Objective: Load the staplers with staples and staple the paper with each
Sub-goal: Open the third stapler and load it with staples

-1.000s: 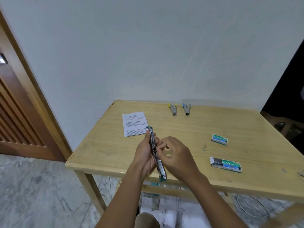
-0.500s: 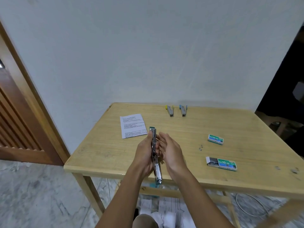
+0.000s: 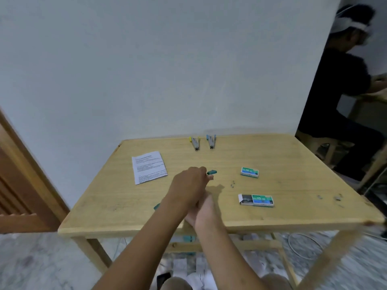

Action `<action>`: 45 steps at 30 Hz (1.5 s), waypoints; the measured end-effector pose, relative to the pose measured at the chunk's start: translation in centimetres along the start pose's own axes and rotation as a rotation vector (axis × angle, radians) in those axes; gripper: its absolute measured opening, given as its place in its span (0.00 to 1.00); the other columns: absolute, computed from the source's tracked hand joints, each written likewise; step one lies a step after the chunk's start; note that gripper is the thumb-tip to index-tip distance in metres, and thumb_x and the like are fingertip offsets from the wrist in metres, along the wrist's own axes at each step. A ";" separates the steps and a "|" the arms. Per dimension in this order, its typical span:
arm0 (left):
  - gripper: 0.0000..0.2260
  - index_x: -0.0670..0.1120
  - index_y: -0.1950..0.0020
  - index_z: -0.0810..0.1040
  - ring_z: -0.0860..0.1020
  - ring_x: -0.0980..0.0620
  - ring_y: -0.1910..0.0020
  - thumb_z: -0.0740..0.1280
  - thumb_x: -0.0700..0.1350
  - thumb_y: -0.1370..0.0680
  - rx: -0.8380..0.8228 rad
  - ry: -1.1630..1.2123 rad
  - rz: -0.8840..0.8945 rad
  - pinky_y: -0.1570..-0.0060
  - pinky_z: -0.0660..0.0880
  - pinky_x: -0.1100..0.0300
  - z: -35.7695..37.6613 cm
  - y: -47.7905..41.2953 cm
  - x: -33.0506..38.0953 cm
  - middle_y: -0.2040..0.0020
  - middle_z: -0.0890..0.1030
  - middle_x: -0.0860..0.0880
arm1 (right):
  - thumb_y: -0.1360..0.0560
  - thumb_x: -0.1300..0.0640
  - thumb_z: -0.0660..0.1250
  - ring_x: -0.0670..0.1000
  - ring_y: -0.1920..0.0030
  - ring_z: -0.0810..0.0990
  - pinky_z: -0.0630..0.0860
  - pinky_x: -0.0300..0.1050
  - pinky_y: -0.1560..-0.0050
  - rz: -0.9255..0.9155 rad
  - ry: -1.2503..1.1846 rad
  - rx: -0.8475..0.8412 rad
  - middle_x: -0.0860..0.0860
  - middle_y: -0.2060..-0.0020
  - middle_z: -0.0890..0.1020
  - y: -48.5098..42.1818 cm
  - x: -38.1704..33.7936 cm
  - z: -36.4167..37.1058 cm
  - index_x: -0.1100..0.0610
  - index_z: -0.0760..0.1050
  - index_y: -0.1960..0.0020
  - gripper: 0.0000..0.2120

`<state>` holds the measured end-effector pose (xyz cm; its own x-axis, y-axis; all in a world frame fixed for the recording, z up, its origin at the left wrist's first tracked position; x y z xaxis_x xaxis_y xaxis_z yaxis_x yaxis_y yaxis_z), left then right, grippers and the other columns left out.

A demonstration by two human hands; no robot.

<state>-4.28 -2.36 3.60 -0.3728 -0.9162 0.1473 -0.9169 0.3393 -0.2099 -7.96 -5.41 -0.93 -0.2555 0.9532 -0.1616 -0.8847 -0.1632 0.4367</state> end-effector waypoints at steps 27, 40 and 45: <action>0.13 0.44 0.49 0.72 0.66 0.56 0.79 0.60 0.54 0.19 -0.119 2.124 -0.589 0.81 0.64 0.66 6.0 0.5 -4.1 0.70 0.71 0.49 | 0.17 0.44 0.49 0.50 0.73 0.64 0.64 0.47 0.64 -0.678 1.617 0.189 0.49 0.74 0.63 -0.5 -12.5 0.0 0.52 0.60 0.68 0.22; 0.14 0.44 0.48 0.73 0.68 0.56 0.77 0.61 0.55 0.19 -0.149 2.124 -0.546 0.78 0.66 0.65 6.5 0.2 -4.4 0.68 0.71 0.48 | 0.18 0.44 0.53 0.49 0.59 0.80 0.74 0.47 0.57 -0.508 2.492 0.158 0.49 0.56 0.83 -2.4 -18.3 -0.6 0.51 0.78 0.55 0.18; 0.14 0.44 0.48 0.73 0.68 0.56 0.77 0.61 0.55 0.19 -0.145 2.131 -0.554 0.78 0.66 0.66 6.7 0.1 -4.5 0.68 0.71 0.48 | 0.20 0.46 0.60 0.44 0.53 0.78 0.73 0.45 0.54 -0.713 2.333 0.141 0.41 0.51 0.81 0.2 -20.4 0.1 0.45 0.79 0.51 0.09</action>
<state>-1.79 0.34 -3.59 0.3903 0.5951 0.7025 -0.9185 0.3046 0.2523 -2.88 -24.83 2.48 0.0235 -0.8735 -0.4863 -0.9966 0.0180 -0.0804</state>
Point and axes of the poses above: each hand's wrist, its own y-axis away from the middle knuckle, its own z-axis out of the palm, x = y × z, the point moved 3 cm from there along -y, towards the middle knuckle
